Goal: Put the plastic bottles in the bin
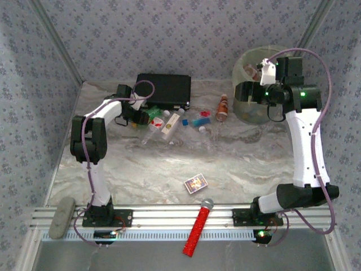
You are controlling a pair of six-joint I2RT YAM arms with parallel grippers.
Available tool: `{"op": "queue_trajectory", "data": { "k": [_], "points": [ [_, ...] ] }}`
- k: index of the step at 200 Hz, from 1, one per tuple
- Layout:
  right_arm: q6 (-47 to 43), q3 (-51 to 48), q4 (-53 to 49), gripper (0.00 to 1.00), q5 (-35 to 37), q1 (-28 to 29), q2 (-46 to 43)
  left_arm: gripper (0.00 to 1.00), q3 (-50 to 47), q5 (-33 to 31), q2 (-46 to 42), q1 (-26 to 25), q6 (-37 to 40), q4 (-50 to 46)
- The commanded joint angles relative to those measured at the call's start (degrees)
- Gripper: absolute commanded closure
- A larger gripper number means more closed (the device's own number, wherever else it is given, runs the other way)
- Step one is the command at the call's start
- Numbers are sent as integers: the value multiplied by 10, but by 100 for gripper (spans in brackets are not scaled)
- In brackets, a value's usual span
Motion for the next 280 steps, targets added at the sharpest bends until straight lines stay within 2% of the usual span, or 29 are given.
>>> {"op": "queue_trajectory", "data": {
  "k": [1, 56, 85, 112, 136, 155, 183, 229, 280],
  "points": [
    [-5, 20, -13, 15, 3, 6, -5, 49, 6, 0, -4, 0, 6, -16],
    [10, 20, 12, 15, -59, 20, -10, 49, -38, -6, -94, 9, -5, -9],
    [31, -4, 58, 15, -109, 49, -6, 49, -82, -15, -171, 19, -24, 9],
    [65, -27, 110, 15, -125, 91, 7, 48, -126, -6, -241, 21, -52, 26],
    [86, -54, 166, 15, -139, 145, 32, 48, -186, 26, -304, 21, -105, 80],
    [110, -64, 202, 15, -140, 175, 58, 47, -245, 75, -355, 18, -167, 174],
    [144, -76, 265, 14, -133, 216, 102, 46, -304, 110, -413, -5, -242, 269],
    [188, -60, 344, 6, -167, 249, 190, 45, -356, 96, -478, -78, -324, 346],
    [209, -30, 378, 4, -205, 269, 247, 45, -363, 70, -492, -133, -323, 365]
  ]
}}
